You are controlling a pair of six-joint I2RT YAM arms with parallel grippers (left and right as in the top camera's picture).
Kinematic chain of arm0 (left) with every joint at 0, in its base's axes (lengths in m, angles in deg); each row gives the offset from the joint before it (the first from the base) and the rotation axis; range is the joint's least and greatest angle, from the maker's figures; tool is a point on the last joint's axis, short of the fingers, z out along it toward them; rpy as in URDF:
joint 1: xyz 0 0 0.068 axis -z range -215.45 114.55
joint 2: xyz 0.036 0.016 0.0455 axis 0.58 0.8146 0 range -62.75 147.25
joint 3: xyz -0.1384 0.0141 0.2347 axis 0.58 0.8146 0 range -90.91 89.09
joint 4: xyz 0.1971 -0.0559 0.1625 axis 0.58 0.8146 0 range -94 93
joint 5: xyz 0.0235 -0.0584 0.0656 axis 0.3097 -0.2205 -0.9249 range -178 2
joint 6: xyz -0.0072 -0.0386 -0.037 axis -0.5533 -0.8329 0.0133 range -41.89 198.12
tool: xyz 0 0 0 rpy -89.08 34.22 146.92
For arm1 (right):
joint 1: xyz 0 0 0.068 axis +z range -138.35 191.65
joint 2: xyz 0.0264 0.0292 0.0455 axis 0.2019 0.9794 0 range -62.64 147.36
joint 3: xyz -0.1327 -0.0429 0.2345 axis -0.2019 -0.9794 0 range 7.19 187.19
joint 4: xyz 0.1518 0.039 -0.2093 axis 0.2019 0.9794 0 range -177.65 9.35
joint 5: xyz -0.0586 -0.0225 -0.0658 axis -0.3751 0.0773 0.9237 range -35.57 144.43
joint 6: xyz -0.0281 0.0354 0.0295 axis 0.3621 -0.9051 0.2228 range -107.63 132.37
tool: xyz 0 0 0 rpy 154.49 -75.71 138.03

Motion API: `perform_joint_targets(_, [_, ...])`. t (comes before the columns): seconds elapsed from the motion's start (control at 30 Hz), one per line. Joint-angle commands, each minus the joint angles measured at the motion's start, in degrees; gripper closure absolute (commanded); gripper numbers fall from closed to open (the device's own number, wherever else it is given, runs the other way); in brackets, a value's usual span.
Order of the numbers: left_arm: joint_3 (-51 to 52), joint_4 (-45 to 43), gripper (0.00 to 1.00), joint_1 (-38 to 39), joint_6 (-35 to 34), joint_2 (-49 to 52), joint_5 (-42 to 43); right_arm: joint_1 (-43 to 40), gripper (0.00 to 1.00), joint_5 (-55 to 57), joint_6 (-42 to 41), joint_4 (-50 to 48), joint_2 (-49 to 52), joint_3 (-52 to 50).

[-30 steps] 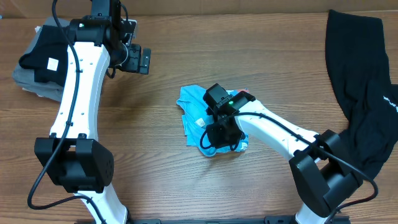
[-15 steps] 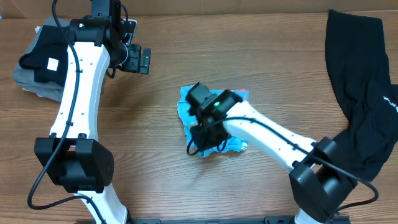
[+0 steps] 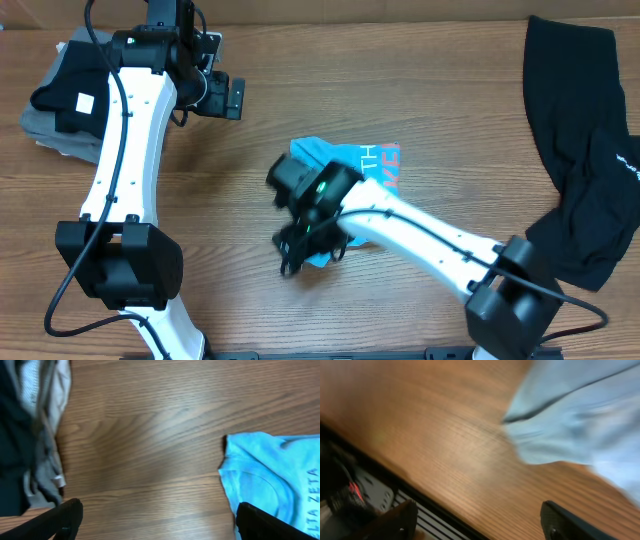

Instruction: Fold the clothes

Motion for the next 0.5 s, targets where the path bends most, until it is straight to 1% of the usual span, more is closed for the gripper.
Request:
perform_joint_targets(0.0, [0.2, 0.9, 0.0, -0.1, -0.5, 0.4, 7.0, -7.3, 0.14, 6.0, -1.8, 3.2, -1.7, 6.5])
perform_joint_targets(0.03, [0.4, 1.2, 0.0, 0.0, -0.5, 0.4, 8.7, -9.5, 0.12, 7.4, -1.8, 4.4, -1.8, 7.6])
perform_joint_targets(0.1, [1.6, 1.4, 0.0, 0.7, -0.4, 0.4, 12.5, -14.8, 0.0, 9.0, -1.5, 6.5, -1.9, 9.6])
perform_joint_targets(0.2, [5.2, 0.5, 0.0, 2.7, 0.1, 0.4, 14.8, -22.4, 0.0, 8.8, -1.1, 6.7, -1.9, 10.1])
perform_joint_targets(0.3, [11.1, -2.9, 0.0, 6.0, -0.3, 0.4, 16.3, -28.5, 0.0, 8.7, -1.0, 7.1, -1.9, 10.0])
perform_joint_targets(0.47, [21.2, -11.4, 0.0, 12.5, -2.7, 0.4, 16.9, -34.0, 0.0, 8.4, 1.7, 7.6, -1.9, 10.0])
